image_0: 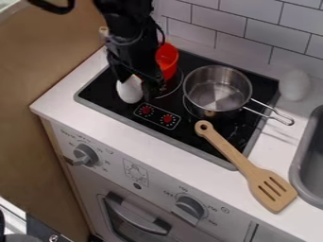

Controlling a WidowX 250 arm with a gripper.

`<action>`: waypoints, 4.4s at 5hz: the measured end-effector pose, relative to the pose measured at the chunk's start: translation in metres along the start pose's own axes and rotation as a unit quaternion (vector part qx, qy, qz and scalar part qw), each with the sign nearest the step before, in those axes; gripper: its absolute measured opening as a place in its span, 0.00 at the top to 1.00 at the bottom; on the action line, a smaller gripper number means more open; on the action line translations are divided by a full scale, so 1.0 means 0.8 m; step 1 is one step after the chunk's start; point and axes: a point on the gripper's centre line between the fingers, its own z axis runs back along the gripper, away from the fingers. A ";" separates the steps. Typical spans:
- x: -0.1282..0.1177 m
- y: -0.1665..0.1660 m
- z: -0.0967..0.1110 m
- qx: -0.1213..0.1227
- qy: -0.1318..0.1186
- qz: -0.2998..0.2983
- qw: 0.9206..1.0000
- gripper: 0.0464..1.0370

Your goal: Put the object in the orange pot

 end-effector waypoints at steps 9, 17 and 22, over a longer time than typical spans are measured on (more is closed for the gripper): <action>-0.006 0.019 -0.040 0.025 -0.078 0.002 0.997 0.30; 0.106 0.063 0.012 -0.036 0.035 -0.018 0.999 0.31; 0.096 0.054 -0.013 -0.027 0.020 0.006 0.999 0.04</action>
